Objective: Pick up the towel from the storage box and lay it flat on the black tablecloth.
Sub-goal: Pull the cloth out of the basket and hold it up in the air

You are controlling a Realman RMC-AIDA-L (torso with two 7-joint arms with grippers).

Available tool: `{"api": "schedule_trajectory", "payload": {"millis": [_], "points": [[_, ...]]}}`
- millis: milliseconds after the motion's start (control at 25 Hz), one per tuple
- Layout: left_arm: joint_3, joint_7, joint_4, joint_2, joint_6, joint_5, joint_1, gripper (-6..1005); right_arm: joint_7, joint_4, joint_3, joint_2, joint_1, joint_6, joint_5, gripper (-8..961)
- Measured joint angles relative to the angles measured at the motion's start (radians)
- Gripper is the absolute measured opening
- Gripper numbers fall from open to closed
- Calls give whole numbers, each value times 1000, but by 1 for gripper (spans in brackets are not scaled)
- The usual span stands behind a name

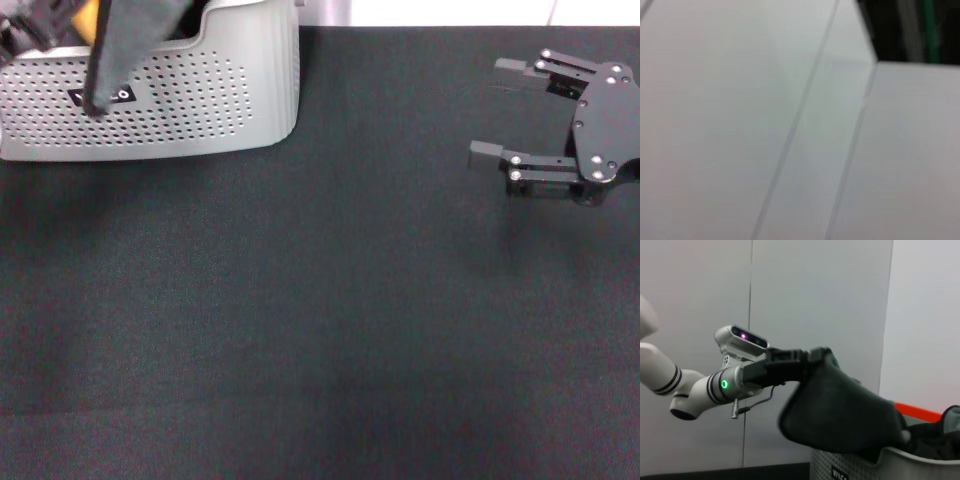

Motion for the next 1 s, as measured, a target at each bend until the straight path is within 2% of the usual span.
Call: {"api": "schedule_trajectory", "payload": {"millis": [160, 200, 320, 600, 640, 760, 840, 1000], "points": [[2, -93, 15, 7, 22, 4, -39, 2, -2, 20, 5, -4, -7, 5, 18, 826], [2, -99, 28, 16, 22, 19, -50, 2, -3, 29, 5, -4, -4, 6, 19, 826], [2, -102, 33, 22, 21, 35, -53, 2, -7, 62, 3, -3, 22, 6, 19, 826], [2, -101, 42, 25, 20, 92, -80, 2, -14, 76, 4, -2, 38, 5, 13, 825], [2, -112, 65, 32, 20, 94, -90, 2, -19, 76, 3, -2, 39, 4, 12, 825], [2, -148, 196, 81, 21, 108, -116, 2, -25, 79, 0, -1, 39, 4, 12, 826], [1, -148, 251, 104, 21, 142, -136, 2, -32, 89, 1, -2, 41, 3, 12, 826], [0, -143, 266, 111, 21, 251, -191, 2, -44, 102, 4, -4, 44, 3, 12, 825]]}}
